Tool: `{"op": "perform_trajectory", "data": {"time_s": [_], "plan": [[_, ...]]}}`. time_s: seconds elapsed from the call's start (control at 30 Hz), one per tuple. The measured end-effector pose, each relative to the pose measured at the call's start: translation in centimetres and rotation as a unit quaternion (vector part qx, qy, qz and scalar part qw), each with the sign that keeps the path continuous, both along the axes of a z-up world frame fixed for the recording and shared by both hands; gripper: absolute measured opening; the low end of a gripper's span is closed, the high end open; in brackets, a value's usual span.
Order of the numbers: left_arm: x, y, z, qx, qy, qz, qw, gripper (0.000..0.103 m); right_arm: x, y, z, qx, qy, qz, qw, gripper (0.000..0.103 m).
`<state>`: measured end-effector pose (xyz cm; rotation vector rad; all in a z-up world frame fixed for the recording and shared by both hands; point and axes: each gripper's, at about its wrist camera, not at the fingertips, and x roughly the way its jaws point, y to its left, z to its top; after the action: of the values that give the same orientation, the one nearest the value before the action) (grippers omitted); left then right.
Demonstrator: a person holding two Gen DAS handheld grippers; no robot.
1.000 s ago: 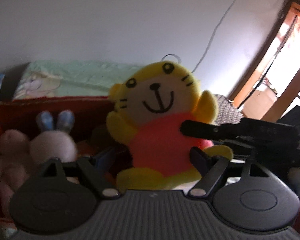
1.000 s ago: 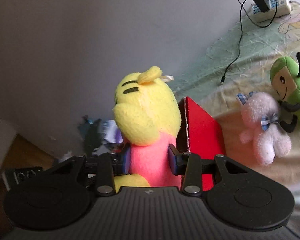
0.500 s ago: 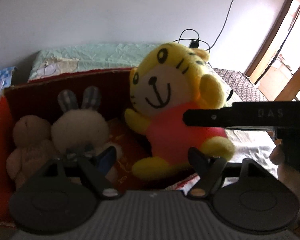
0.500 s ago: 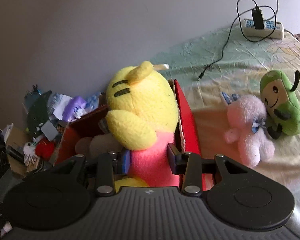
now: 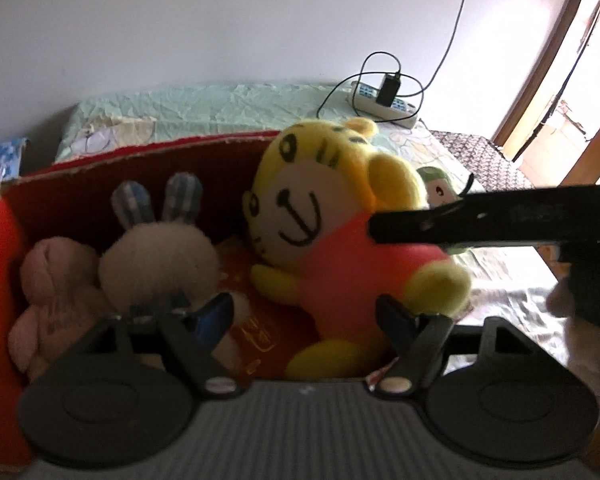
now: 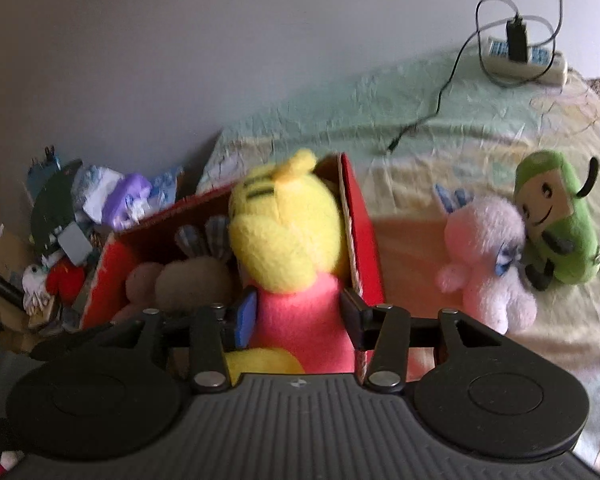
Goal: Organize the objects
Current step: 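Carry the yellow tiger plush into the red box and open the right gripper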
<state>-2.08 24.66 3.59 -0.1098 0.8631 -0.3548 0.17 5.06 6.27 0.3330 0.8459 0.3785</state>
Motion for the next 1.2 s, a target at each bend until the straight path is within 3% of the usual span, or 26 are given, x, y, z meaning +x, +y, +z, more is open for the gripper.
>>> {"op": "perform_trajectory", "data": {"time_s": [0.07,0.13,0.5,1.2], "plan": [[0.7,-0.1,-0.3,0.013,0.006,0.004,0.9999,0.078,-0.3,-0.6,0.4,0.026,-0.016,-0.009,0.999,0.047],[1.2,-0.2,-0.4,0.014,0.013,0.002,0.9998,0.078,-0.1,-0.7,0.4,0.037,-0.016,-0.01,0.999,0.031],[2.6,-1.1,-0.8,0.045,0.04,0.008,0.9982,0.082,0.1,0.0,-1.5,0.008,-0.016,-0.01,1.0,0.03],[1.4,-3.0,-0.1,0.099,0.029,0.044,0.9937,0.083,-1.3,-1.7,-2.7,0.044,-0.029,0.014,0.999,0.024]]}}
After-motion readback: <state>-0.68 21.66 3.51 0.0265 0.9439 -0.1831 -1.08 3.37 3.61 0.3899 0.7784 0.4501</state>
